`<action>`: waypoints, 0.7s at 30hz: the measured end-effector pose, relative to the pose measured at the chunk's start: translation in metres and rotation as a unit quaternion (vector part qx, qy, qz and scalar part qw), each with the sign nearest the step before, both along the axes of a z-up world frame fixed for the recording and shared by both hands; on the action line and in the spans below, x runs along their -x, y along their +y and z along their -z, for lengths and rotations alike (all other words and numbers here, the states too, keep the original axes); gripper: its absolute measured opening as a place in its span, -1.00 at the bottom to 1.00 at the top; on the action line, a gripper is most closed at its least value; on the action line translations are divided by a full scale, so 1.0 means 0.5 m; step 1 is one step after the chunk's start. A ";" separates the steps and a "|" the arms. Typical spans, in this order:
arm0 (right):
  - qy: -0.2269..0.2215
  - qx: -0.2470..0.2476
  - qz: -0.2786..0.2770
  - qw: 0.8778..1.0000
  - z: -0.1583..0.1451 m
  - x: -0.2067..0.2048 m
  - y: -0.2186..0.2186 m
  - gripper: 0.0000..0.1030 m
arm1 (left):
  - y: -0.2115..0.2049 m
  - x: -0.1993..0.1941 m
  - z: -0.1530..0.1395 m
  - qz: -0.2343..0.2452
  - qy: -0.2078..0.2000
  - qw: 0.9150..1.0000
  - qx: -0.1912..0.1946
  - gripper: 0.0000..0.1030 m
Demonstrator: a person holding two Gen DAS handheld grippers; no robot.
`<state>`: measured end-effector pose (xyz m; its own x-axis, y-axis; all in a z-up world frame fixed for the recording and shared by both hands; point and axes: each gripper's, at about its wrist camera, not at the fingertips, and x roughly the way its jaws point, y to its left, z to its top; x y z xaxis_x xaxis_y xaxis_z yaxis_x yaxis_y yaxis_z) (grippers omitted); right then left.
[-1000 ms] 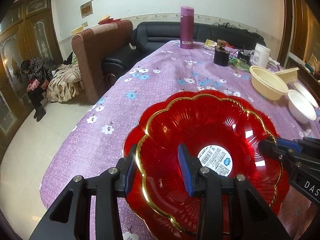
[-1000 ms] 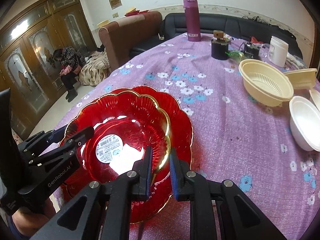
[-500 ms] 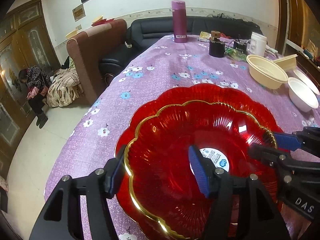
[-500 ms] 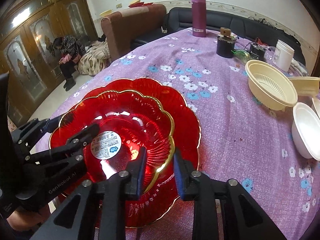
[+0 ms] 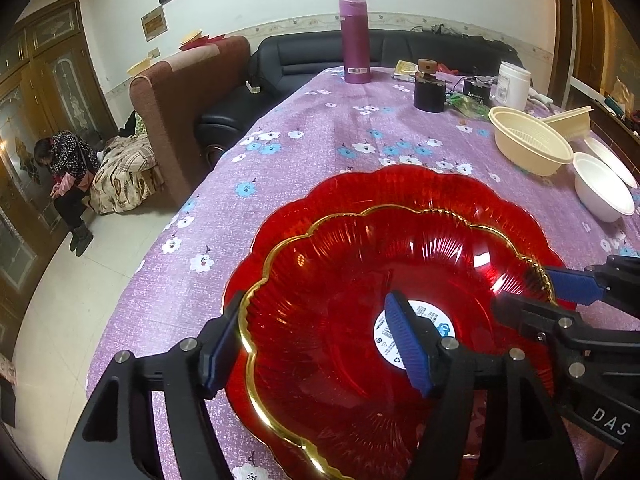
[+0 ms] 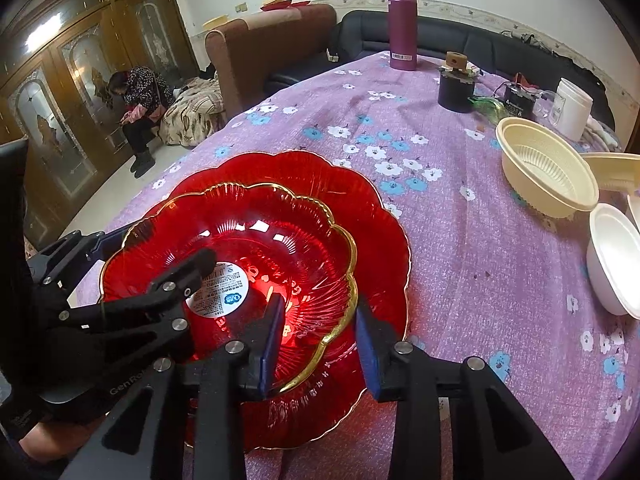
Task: Organize plates and bowls
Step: 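Lower the stickered plate into the wedding plate and open both tools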
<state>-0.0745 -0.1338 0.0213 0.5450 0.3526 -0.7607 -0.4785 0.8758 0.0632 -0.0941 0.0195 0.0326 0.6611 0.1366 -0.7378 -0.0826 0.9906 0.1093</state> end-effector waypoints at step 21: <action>-0.006 -0.018 -0.001 1.000 -0.011 0.020 -0.011 -0.17 | -0.005 0.002 -0.004 -0.002 -0.004 1.000 -0.019 0.48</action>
